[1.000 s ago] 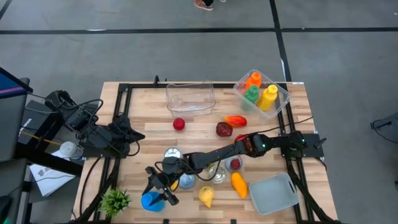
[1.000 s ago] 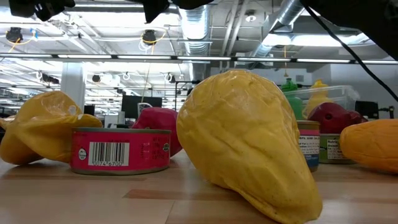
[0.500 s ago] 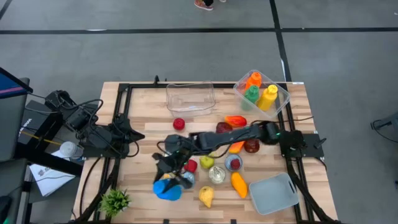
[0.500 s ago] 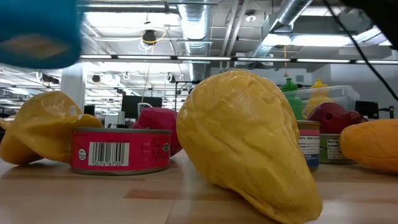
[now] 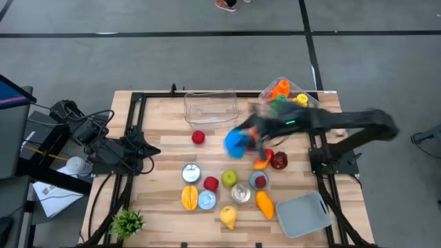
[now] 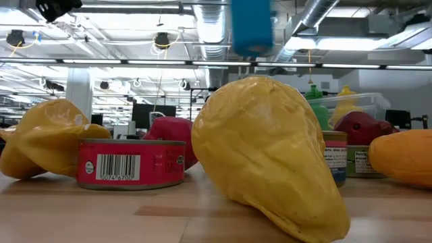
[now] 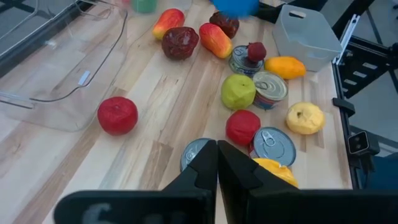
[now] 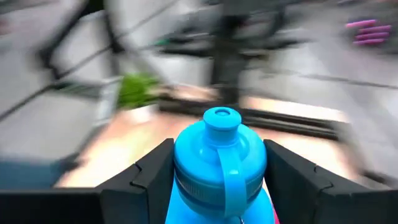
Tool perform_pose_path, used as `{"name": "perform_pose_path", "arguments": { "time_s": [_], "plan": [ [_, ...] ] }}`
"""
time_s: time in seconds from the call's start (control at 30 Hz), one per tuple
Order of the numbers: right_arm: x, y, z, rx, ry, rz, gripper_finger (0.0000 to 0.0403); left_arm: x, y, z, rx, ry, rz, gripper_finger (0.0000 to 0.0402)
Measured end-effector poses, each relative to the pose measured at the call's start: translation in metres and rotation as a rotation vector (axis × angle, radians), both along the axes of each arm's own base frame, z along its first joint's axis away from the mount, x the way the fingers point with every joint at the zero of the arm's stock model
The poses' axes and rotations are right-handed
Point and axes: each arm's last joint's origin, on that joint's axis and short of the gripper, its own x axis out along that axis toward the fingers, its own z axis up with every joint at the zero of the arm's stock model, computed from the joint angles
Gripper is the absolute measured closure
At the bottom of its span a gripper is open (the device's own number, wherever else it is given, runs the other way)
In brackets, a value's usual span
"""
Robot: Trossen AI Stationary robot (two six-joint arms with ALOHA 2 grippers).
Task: Pick & Place Food Item
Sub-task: Put the blue water bottle into the transparent container
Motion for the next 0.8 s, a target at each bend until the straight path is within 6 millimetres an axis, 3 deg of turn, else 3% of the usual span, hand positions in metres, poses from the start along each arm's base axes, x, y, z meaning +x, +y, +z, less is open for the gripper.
{"name": "perform_pose_path", "arguments": {
  "time_s": [0.2, 0.33, 0.53, 0.8],
  "plan": [
    [-0.116, -0.033, -0.017, -0.060, -0.204, -0.596, 0.0201, 0.001, 0.000, 0.001, -0.001, -0.016, 0.009, 0.0402],
    [-0.160, -0.042, -0.025, -0.085, -0.296, -0.854, 0.0201, 0.001, 0.000, 0.001, 0.015, -0.024, 0.023, 0.0402],
    [-0.192, -0.046, -0.030, -0.057, -0.332, -1.038, 0.0201, 0.001, 0.000, 0.001, 0.018, -0.024, 0.023, 0.0402],
    [-0.195, -0.048, -0.052, -0.019, -0.184, -1.191, 0.0198, 0.001, 0.000, 0.001, 0.018, -0.024, 0.023, 0.0402]
  ]
}}
